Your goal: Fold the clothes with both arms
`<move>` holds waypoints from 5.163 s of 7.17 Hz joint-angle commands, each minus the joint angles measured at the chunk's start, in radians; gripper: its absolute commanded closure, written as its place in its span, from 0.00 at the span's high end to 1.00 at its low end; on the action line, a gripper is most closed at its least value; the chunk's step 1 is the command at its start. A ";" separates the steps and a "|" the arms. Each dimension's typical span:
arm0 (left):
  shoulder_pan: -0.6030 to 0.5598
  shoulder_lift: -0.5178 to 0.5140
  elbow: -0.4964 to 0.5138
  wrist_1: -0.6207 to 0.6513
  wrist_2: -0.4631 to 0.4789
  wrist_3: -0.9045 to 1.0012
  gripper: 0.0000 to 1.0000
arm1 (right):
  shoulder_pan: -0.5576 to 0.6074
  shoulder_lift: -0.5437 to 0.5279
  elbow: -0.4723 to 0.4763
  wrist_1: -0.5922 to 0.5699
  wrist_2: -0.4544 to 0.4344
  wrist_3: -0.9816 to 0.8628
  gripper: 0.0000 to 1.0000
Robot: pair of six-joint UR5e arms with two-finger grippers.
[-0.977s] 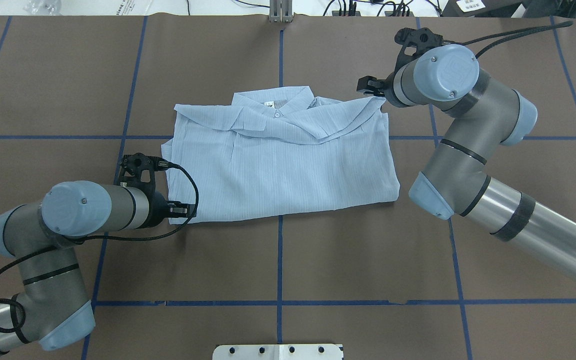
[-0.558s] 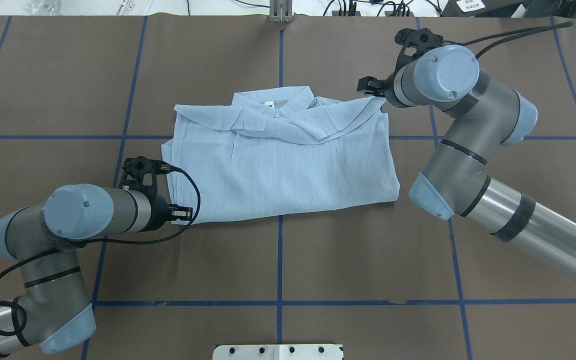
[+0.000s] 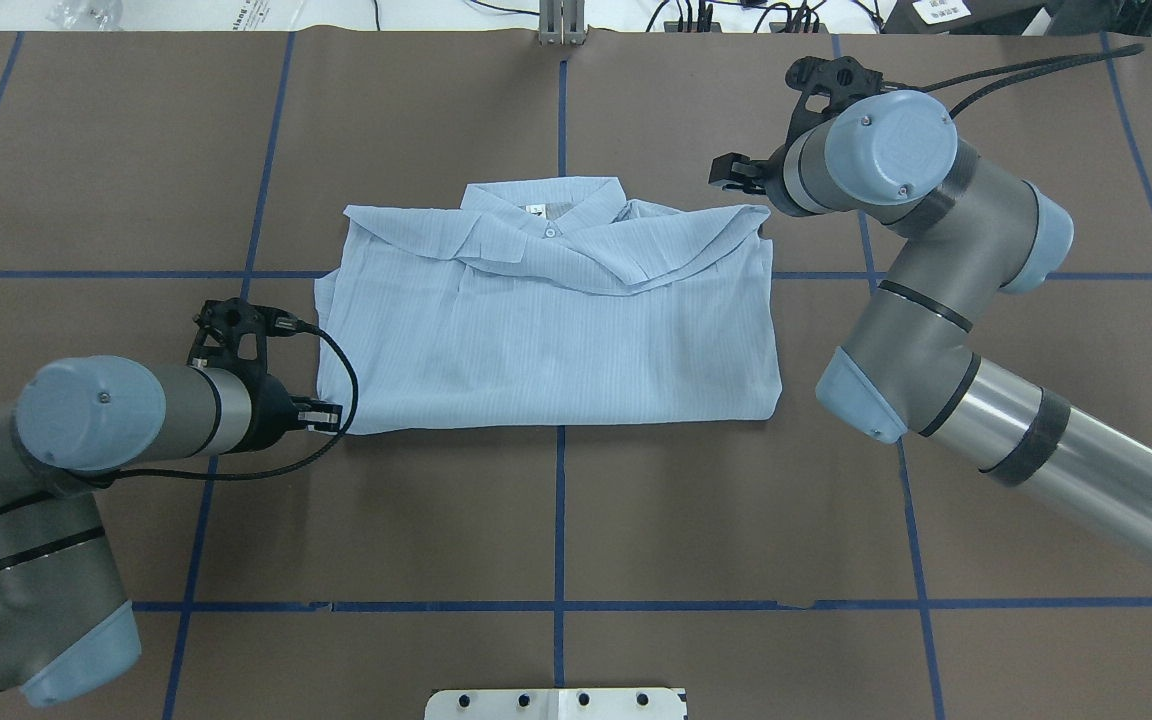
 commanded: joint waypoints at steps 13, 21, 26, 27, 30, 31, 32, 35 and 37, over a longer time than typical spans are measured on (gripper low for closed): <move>-0.502 -0.428 0.687 -0.259 -0.174 0.495 1.00 | -0.185 0.221 0.110 -0.361 -0.045 0.382 0.99; -0.481 -0.354 0.559 -0.253 -0.202 0.387 1.00 | -0.393 0.341 -0.170 -0.362 -0.231 0.749 0.81; -0.459 -0.352 0.562 -0.256 -0.198 0.361 1.00 | -0.420 0.347 -0.171 -0.428 -0.230 0.766 0.80; -0.459 -0.352 0.562 -0.258 -0.197 0.360 1.00 | -0.420 0.350 -0.169 -0.432 -0.231 0.768 0.78; -0.459 -0.346 0.562 -0.261 -0.196 0.357 1.00 | -0.428 0.353 -0.171 -0.429 -0.246 0.766 0.55; -0.459 -0.348 0.562 -0.261 -0.196 0.357 1.00 | -0.431 0.351 -0.172 -0.429 -0.257 0.763 0.56; -0.458 -0.346 0.564 -0.261 -0.196 0.357 1.00 | -0.431 0.356 -0.171 -0.432 -0.257 0.759 0.57; -0.456 -0.348 0.564 -0.262 -0.196 0.357 1.00 | -0.434 0.351 -0.171 -0.455 -0.256 0.751 0.65; -0.456 -0.346 0.564 -0.262 -0.196 0.358 1.00 | -0.436 0.350 -0.177 -0.455 -0.257 0.751 0.68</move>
